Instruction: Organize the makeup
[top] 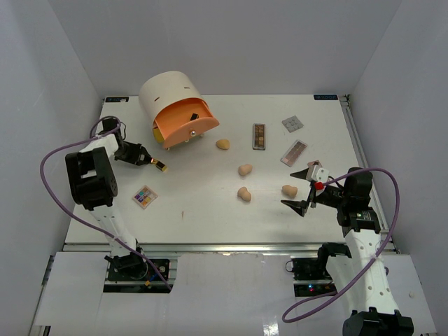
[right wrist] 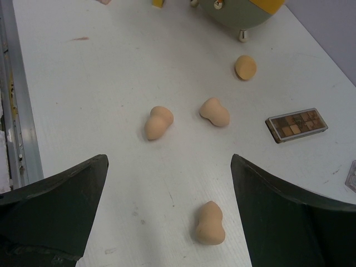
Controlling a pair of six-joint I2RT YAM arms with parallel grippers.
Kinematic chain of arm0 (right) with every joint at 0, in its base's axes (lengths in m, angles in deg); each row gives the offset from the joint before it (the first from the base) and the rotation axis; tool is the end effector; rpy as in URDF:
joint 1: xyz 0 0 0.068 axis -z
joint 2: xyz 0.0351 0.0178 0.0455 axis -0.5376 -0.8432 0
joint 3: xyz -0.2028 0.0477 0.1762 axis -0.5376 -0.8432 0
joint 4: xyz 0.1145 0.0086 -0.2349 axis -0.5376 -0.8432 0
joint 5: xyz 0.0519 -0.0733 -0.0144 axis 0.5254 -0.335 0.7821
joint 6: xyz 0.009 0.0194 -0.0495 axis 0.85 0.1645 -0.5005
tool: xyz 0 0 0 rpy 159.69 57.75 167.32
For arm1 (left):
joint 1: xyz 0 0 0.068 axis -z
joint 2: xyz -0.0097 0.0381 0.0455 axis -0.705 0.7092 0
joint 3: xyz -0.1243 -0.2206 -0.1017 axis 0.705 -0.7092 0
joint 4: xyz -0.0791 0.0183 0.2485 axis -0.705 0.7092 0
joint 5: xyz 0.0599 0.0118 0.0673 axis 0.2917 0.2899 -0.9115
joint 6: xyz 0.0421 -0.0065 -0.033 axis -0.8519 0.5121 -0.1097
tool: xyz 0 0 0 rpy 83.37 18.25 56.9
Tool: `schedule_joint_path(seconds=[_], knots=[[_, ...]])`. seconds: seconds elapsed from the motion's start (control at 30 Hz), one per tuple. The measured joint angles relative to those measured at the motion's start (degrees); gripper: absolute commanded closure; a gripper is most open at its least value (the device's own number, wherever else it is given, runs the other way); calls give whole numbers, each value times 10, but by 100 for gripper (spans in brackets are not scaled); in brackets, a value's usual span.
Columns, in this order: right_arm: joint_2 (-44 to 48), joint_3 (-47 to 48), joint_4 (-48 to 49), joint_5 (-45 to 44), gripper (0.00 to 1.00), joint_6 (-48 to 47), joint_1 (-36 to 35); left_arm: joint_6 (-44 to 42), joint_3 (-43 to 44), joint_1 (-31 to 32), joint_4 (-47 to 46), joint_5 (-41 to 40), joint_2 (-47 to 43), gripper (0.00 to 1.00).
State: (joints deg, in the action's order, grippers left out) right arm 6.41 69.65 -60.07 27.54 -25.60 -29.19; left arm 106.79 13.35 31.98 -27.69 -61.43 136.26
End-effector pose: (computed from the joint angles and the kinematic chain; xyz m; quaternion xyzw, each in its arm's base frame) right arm 0.1395 0.0239 0.2650 -0.4945 0.5824 0.2436 0.5974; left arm 0.3852 0.0795 0.1540 -0.5572 0.8061 -0.1677 0.1078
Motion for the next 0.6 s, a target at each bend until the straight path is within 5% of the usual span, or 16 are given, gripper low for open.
schedule_joint_path(seconds=[0.6], knots=[[3,0,0,4,3,-2,-1,-62,-34,31,-2,-9,-28,100]])
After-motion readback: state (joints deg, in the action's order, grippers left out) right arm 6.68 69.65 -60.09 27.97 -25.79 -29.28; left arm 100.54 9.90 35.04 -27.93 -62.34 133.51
